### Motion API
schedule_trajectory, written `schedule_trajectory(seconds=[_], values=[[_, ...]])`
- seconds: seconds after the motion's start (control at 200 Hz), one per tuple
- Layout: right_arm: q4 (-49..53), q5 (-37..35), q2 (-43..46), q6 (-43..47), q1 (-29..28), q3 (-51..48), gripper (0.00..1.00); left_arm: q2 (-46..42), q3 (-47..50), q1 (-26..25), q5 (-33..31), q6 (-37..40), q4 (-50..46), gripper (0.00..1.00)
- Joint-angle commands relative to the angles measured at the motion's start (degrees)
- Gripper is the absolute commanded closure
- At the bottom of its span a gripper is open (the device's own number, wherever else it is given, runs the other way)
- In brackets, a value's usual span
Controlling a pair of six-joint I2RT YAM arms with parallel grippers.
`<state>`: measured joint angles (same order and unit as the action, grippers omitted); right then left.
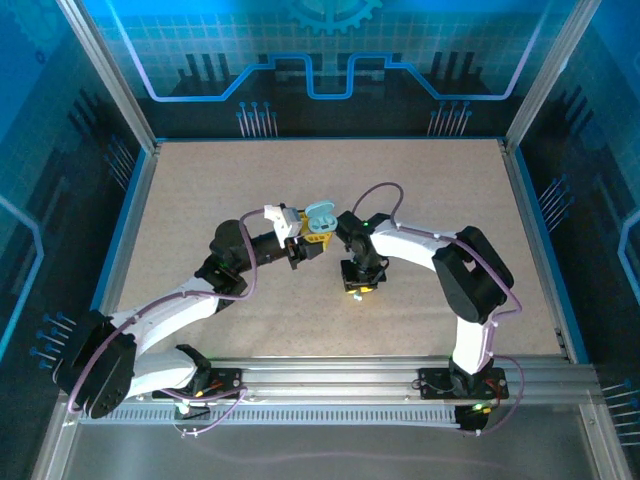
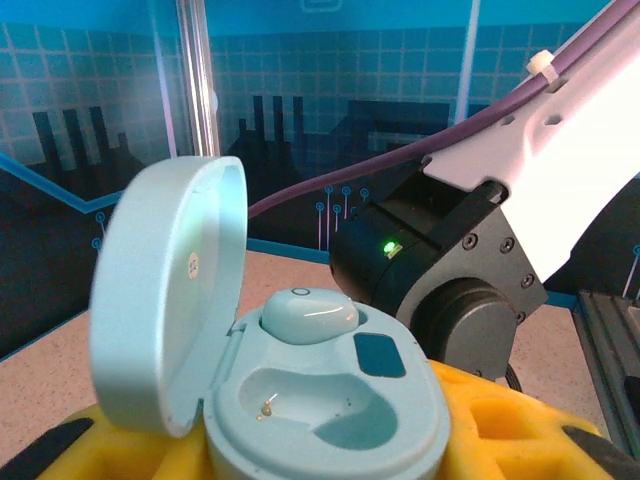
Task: Insert wireless bluetooth earbuds into charging case
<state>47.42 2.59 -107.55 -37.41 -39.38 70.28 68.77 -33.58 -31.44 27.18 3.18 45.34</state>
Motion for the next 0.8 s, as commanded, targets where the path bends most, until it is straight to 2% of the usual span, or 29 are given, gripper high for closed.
schedule_trajectory(seconds=[0.0,0.565,0.795], values=[[2.93,-1.56,-1.56,0.17,-1.36,1.64,0.7,-1.26,0.45,0.4,-0.54,0.93,1.87,0.65],[3.57,-2.14,-2.76,0.14,-1.93,2.32,0.78,-1.36,0.36,0.57,-0.54,0.95,1.67,0.66],[2.63,-2.1,2.63,0.14,-1.08,1.05,0.81,-1.26,0.28,0.64,-0.5,0.87,1.67,0.65]])
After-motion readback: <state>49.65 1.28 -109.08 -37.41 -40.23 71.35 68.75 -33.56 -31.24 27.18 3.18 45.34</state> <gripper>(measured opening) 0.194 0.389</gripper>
